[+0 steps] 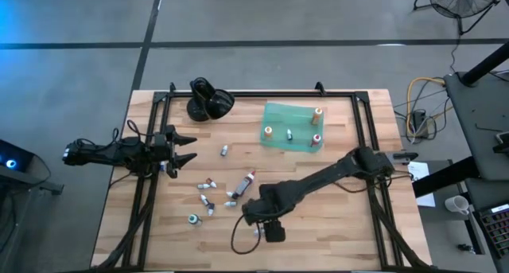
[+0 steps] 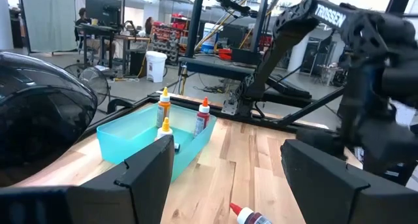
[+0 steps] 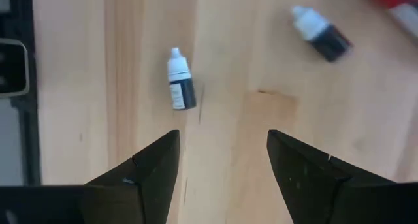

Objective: Pick & Place food coloring
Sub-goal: Put the black food coloring bottle into the green bin

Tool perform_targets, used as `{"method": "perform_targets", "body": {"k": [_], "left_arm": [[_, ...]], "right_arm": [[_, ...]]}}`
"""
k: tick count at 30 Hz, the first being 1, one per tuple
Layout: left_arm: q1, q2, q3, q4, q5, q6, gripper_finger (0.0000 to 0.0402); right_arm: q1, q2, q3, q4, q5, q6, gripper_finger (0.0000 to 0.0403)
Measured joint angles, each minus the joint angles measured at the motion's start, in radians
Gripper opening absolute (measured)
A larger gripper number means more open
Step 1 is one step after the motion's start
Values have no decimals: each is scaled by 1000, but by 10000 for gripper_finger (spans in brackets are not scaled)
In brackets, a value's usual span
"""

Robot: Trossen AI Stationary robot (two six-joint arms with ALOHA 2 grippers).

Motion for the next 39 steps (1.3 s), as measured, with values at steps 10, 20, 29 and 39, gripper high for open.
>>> {"method": "perform_targets", "body": {"k": [10,20,29,39], "left_arm": [[0,0,0,-1,0,0,255],[0,5,0,-3,0,0,255],[0,9,0,-4,0,0,255],[0,9,0,-4,0,0,255]], "right_arm": [[41,66,-3,181,1,-179,224],[45,135,-5,229,13,-121,224],[48,168,-2,194,55,-58,203],[37,162,0,164,99,79,60]]}}
